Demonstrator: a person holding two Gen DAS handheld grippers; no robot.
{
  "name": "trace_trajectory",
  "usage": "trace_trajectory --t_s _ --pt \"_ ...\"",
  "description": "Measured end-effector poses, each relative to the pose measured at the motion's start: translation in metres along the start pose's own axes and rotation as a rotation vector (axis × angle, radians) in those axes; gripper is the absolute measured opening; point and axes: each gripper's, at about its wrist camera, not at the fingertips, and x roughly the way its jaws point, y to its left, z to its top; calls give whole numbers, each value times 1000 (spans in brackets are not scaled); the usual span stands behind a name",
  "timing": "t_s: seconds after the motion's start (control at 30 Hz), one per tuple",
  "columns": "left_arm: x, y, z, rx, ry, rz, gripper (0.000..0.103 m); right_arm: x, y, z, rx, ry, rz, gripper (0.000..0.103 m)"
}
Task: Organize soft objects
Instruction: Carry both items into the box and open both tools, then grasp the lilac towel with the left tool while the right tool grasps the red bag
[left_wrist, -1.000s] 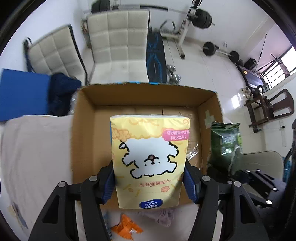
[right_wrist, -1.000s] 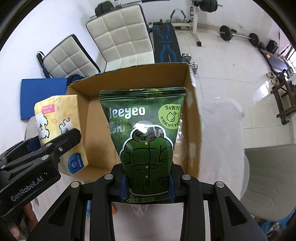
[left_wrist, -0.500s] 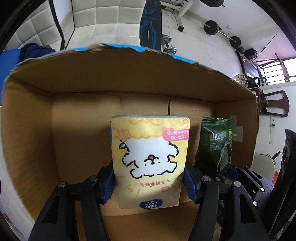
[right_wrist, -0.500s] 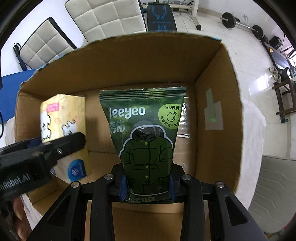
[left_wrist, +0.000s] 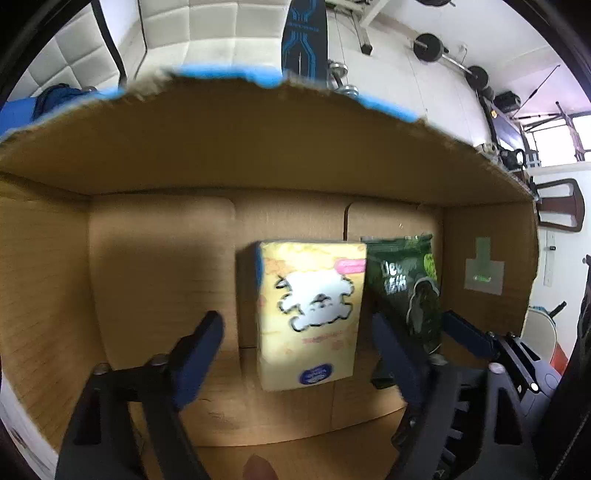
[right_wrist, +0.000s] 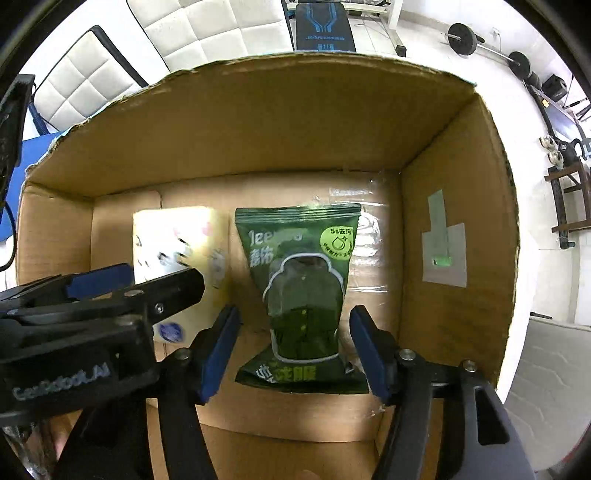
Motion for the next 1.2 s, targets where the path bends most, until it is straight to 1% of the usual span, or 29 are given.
trace_trajectory --t_s 0.1,0.13,0.17,0.2,0.23,0.27,0.3,0.4,0.43,0.47,0.53,0.63,0.7,0.73,0.77,0.83,0.87,0.9,1.1,1.2 --pt "-18 2 -8 17 -38 48 93 -4 -1 0 -3 -2 -12 69" --pt "-24 3 -12 21 -50 66 99 -5 -2 -2 -3 -1 -15 72" --pt "-32 4 -16 25 -69 85 100 -8 -2 -4 -4 0 -14 73" --pt "-36 2 -19 33 -83 96 100 -12 0 -9 -4 2 -16 79" --pt "-43 3 -24 40 -98 106 100 -15 0 -12 -5 3 -19 92" --pt "-51 5 -29 45 -116 119 102 -18 1 -15 -7 -2 -19 100" --pt "-57 7 -36 53 -132 128 102 -21 2 -18 -10 -8 -17 102" --pt "-76 0 -49 87 -179 174 103 -33 7 -35 -16 -23 -19 103" --pt "-78 0 -53 99 -188 179 103 -39 8 -40 -16 -34 -17 103" --pt "-85 0 -61 107 -198 176 103 -46 11 -46 -17 -45 -15 103" --pt "-89 -4 -66 108 -213 165 103 -57 13 -59 -13 -61 -21 103" --pt "-100 -7 -81 95 -254 159 103 -73 15 -77 -15 -91 -45 103" --pt "-110 -7 -95 87 -283 148 103 -80 24 -88 -14 -114 -64 103" --pt "-114 -11 -101 89 -301 158 103 -87 24 -92 -11 -129 -69 103" --pt "-119 -11 -107 92 -323 183 103 -95 25 -101 -15 -146 -73 103" --pt "-131 -16 -121 103 -364 199 103 -108 25 -109 -15 -169 -81 103" --pt "-132 -21 -127 104 -377 206 103 -115 26 -118 -19 -183 -81 103" --pt "-136 -26 -133 106 -391 213 103 -120 24 -118 -21 -190 -79 103" --pt "-163 -37 -178 105 -471 243 103 -155 29 -159 -36 -261 -61 103" --pt "-176 -44 -197 93 -500 240 103 -174 30 -177 -44 -299 -46 103"
